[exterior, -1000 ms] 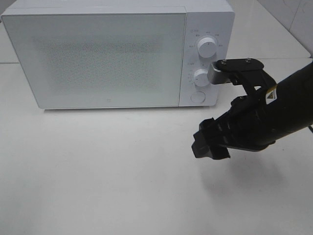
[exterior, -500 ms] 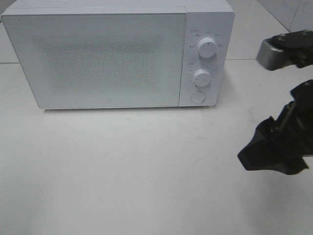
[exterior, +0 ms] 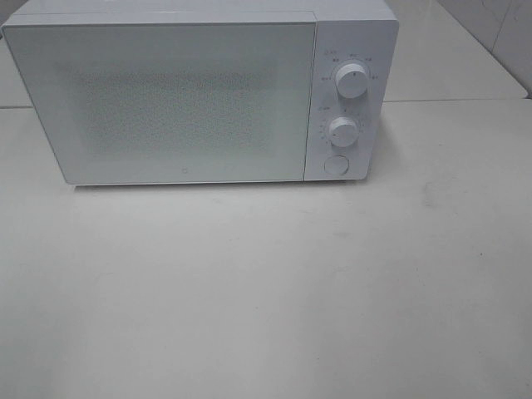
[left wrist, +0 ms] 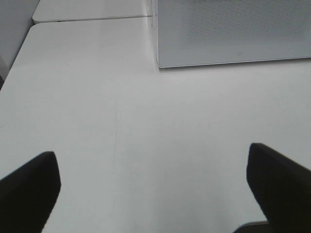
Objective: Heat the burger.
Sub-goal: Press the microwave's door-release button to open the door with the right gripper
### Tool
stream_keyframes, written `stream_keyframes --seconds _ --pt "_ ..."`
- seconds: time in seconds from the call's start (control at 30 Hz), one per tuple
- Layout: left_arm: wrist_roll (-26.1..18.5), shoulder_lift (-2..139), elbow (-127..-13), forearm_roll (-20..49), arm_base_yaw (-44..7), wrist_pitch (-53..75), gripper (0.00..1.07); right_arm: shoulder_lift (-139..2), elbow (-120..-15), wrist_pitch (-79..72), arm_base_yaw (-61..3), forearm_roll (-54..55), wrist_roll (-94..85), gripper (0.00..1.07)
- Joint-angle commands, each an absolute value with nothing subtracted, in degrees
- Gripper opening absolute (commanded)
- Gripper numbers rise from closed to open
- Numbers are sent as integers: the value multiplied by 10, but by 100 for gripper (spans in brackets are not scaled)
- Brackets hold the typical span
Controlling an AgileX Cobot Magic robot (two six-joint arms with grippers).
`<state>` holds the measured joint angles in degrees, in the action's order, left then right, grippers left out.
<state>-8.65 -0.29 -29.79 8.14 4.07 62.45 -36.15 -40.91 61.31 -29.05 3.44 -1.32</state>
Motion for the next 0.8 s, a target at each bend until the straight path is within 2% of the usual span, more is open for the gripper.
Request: stream_keyframes --seconds 0.03,0.17,0.4,0.63,0.8 --pt "-82 -18 -297 81 40 615 98 -324 -409 642 -246 28 -4 76" --pt "-82 -18 -297 81 40 615 98 -262 -409 649 -175 28 -5 76" --pt "-82 -18 -297 81 40 615 98 -158 -409 645 -113 13 0 76" --pt "-82 -18 -297 81 40 615 98 -85 -405 643 -87 3 0 76" --pt "-82 -18 -297 81 40 615 98 -25 -362 639 -87 0 0 76"
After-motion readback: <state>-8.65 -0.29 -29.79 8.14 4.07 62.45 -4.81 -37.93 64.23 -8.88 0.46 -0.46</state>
